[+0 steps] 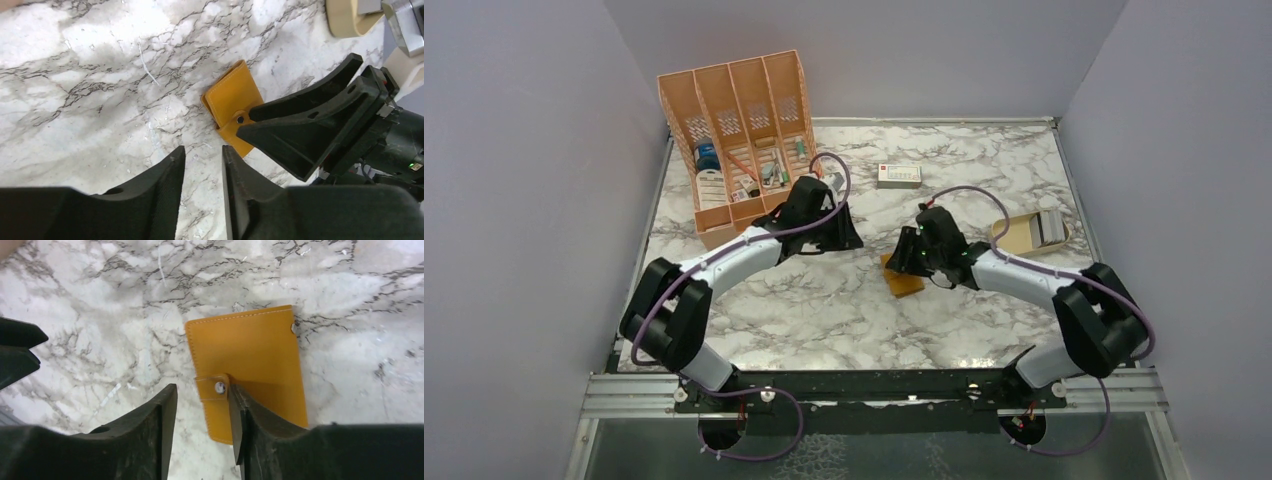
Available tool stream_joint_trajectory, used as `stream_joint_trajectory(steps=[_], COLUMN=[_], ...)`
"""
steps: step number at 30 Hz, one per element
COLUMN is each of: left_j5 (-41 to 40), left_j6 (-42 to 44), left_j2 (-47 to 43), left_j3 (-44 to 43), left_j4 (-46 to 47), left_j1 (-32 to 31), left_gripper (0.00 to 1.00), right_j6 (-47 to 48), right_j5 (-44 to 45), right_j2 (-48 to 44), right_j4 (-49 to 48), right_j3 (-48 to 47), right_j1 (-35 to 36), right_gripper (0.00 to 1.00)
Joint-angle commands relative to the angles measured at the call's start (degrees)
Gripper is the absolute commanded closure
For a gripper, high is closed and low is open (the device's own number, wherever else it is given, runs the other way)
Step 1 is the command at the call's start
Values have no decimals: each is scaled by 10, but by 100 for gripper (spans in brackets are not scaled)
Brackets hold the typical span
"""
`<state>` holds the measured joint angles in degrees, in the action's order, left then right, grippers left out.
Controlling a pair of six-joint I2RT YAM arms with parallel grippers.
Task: Put the credit cards into the card holder
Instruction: Close the card holder at the center of the board, then reset both arms
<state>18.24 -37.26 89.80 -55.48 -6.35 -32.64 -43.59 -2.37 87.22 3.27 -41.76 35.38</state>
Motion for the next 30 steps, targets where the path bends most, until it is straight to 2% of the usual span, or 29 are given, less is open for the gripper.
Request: stream_joint_trajectory(steps=[1, 3, 5, 6, 8, 13, 16, 24, 30], left_j5=[-39, -48, -50, -52, -59, -67, -70, -50, -34], left_j6=[31, 45, 62, 70, 81, 105, 113, 107, 100], left_j2=[-58, -75, -96, -107, -131, -194, -234, -306, -350], left_j3=[-16, -26, -36, -41, -51, -76, -80, -64, -13], left_j4=[-42, -66, -81, -89, -107, -140, -147, -146, -104], left_j1=[4, 5, 5, 5, 5, 5, 5, 5, 4], left_gripper=[60, 55, 38, 30, 3, 1, 1, 1, 1], right_j6=[45, 55, 64, 70, 83, 112, 135, 91, 66], right_j5=[10, 9, 2, -1, -1, 6, -8, 35, 74], right_j2=[-78, -107, -132, -146, -174, -253, -315, -437, -492], right_j4=[108, 131, 145, 151, 172, 218, 216, 270, 275], right_j3=[-44, -62, -71, -75, -83, -106, -98, -108, -98], right_j1=[-4, -4, -4, -4, -4, -4, -4, -4, -4], right_gripper=[54, 50, 37, 27, 22, 17, 9, 7, 7])
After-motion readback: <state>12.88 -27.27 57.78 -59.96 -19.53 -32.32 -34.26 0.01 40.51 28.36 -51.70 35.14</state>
